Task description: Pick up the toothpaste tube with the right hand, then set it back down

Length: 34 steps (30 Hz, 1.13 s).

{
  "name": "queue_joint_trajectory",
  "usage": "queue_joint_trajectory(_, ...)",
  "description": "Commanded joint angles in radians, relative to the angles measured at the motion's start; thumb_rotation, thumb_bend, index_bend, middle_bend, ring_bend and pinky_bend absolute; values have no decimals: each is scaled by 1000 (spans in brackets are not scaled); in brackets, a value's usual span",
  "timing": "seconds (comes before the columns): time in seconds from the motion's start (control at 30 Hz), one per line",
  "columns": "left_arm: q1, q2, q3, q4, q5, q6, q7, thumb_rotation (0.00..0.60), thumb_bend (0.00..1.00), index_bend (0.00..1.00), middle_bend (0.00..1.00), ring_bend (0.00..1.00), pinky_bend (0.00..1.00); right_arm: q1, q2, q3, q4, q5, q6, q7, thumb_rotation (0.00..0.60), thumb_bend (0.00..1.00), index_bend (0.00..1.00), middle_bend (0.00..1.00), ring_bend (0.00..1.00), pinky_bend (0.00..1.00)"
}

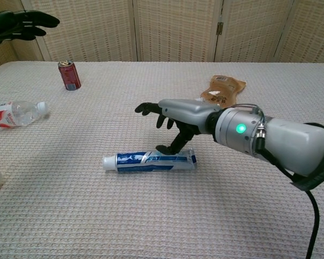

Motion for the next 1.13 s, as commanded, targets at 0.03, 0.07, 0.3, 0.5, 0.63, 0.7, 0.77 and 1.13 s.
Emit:
queue_joint_trajectory(0.03, 13, -1, -6, 19, -25, 13, 26, 47, 133, 20, 61, 33, 0, -49, 72, 4, -76, -40, 70, 36, 600, 928, 12, 153, 274, 254)
queue_joint_trajectory(0.07, 18, 0, -8, 27, -34, 16, 35, 82, 133, 25, 63, 38, 0, -71, 103, -1, -103, -59, 102, 45, 600, 929, 36, 181, 294, 266)
queue_joint_trajectory(0.3, 59, 22, -12, 78, -95, 46, 94, 597, 175, 110, 117, 81, 0, -223, 317, -48, -261, -145, 303, 36, 600, 929, 223, 291, 365, 333)
queue_joint_trajectory(0.5, 102, 14, -23, 154, -147, 91, 132, 600, 214, 148, 169, 123, 0, -356, 497, -123, -334, -205, 426, 27, 600, 881, 218, 242, 301, 280)
queue_joint_trajectory(0.63, 134, 5, -21, 192, -167, 125, 153, 600, 214, 148, 171, 124, 0, -441, 574, -164, -354, -216, 499, 21, 600, 724, 121, 137, 191, 167)
queue_joint_trajectory(0.7, 155, 7, -14, 199, -178, 136, 160, 600, 213, 133, 171, 115, 0, -487, 602, -181, -353, -228, 543, 35, 600, 701, 79, 93, 146, 126)
queue_joint_trajectory(0.77, 176, 14, -6, 197, -188, 147, 171, 600, 212, 112, 166, 95, 0, -534, 617, -194, -342, -245, 591, 64, 600, 694, 53, 71, 121, 104)
queue_joint_trajectory(1.13, 283, -4, 45, 182, -133, 279, 252, 600, 212, 105, 162, 87, 0, -717, 590, -228, -203, -317, 770, 212, 600, 692, 40, 93, 117, 90)
